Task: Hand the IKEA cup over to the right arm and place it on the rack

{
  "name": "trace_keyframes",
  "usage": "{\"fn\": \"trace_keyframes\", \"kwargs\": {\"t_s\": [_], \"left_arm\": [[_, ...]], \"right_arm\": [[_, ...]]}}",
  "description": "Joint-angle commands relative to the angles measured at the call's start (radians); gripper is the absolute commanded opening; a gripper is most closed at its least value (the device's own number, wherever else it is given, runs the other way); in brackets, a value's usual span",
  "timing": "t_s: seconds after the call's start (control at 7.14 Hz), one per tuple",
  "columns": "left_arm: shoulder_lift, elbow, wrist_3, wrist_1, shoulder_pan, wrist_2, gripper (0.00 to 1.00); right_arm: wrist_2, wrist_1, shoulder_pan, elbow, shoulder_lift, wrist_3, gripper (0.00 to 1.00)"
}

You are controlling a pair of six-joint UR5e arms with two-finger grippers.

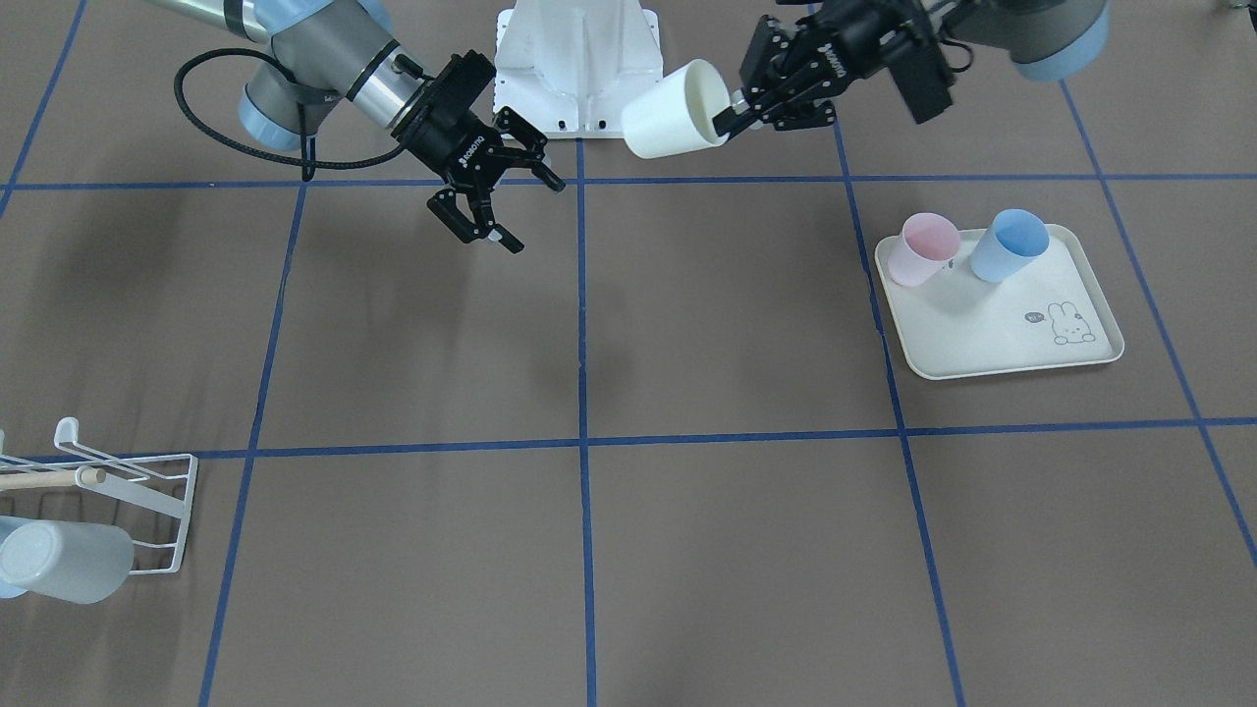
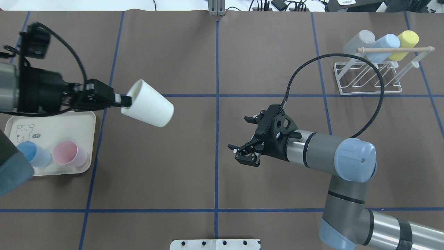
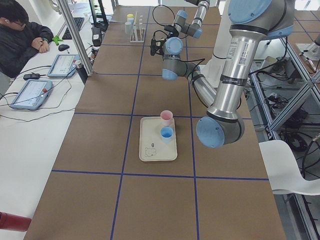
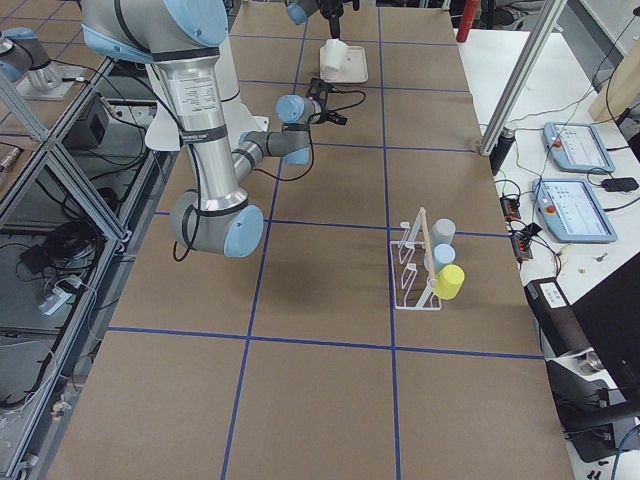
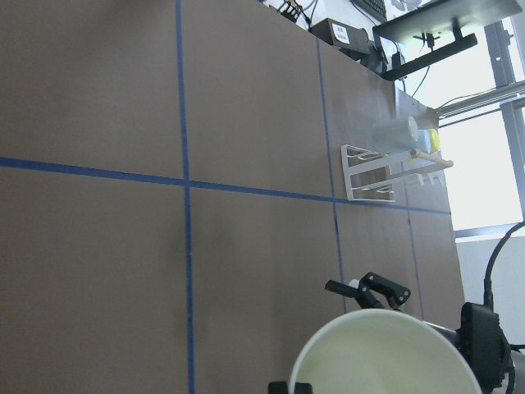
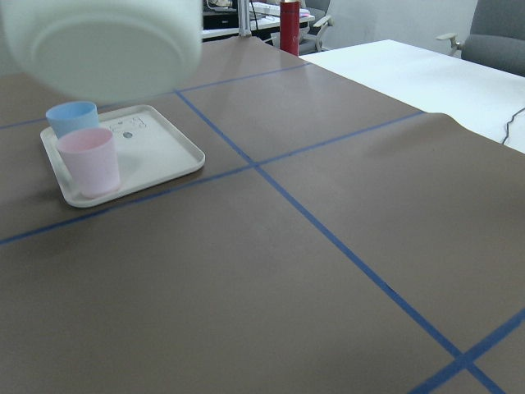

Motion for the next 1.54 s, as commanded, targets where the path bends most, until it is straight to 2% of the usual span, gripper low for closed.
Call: {"fn": "trace_keyframes", "kwargs": {"t_s": [0.0, 0.28, 0.56, 1.4], "left_arm": [[-0.044, 0.049, -0.003, -0.001, 0.068, 0.051, 0.00], [-0.073, 0.099, 0.000, -0.001, 0.074, 0.051, 0.00], [-0.101, 0.134, 0.001, -0.003, 0.116, 0.107, 0.00], [-0.111, 0.179, 0.004, -0.003, 0.116, 0.117, 0.00]], "right_arm": [[-0.035, 0.159, -0.022, -0.086, 0.032, -0.006, 0.99], [-0.035, 0.169, -0.027, -0.085, 0.045, -0.010, 0.99], [-0.035, 0.170, -0.027, -0.080, 0.048, -0.012, 0.99], [-0.035, 0.173, -0.027, -0.074, 0.048, -0.012, 0.99]]}}
